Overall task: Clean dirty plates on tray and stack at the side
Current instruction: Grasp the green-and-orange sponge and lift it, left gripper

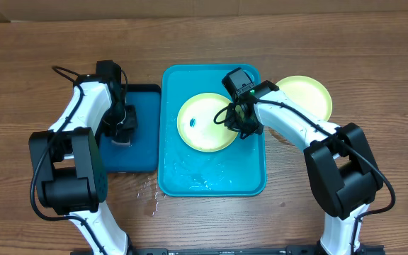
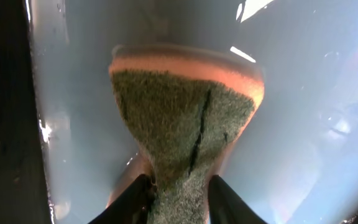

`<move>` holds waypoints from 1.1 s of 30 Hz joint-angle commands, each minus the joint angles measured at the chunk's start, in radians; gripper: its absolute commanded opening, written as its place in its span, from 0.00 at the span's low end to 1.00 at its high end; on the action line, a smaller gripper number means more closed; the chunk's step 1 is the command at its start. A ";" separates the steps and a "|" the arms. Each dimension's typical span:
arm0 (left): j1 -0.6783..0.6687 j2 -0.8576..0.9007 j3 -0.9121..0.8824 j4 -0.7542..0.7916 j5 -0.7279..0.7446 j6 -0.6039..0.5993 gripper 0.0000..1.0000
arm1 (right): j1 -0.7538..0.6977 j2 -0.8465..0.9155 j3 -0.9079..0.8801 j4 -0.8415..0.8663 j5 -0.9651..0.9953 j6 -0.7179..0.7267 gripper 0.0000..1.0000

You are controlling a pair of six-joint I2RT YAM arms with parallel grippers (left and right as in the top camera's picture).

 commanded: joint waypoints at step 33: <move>-0.025 -0.143 0.037 -0.056 0.177 0.090 0.04 | -0.006 -0.001 -0.003 -0.011 0.000 0.003 0.04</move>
